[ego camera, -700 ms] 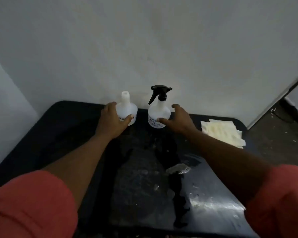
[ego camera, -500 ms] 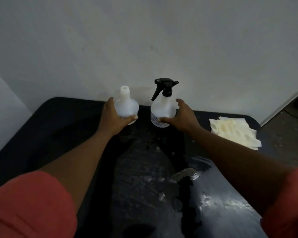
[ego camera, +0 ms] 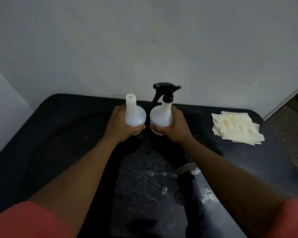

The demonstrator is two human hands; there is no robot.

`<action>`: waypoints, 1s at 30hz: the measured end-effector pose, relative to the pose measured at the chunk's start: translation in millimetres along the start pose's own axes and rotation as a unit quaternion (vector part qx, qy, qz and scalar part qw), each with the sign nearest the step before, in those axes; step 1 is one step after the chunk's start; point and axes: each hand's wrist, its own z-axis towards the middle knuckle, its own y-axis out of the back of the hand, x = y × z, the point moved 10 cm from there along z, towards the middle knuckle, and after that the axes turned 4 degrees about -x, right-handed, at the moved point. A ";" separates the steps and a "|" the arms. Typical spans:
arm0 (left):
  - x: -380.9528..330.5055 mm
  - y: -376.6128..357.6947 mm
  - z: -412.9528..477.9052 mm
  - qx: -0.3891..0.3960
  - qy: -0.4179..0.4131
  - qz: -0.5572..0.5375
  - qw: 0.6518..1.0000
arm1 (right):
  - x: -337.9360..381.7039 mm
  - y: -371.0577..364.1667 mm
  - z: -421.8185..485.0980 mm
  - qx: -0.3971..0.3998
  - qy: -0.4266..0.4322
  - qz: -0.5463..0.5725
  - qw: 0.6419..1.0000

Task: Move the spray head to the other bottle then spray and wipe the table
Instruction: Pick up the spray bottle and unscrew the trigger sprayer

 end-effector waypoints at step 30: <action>-127.4 153.5 -137.2 -0.279 -0.145 -0.385 0.868 | 125.1 113.7 -111.3 -0.094 0.076 0.085 0.989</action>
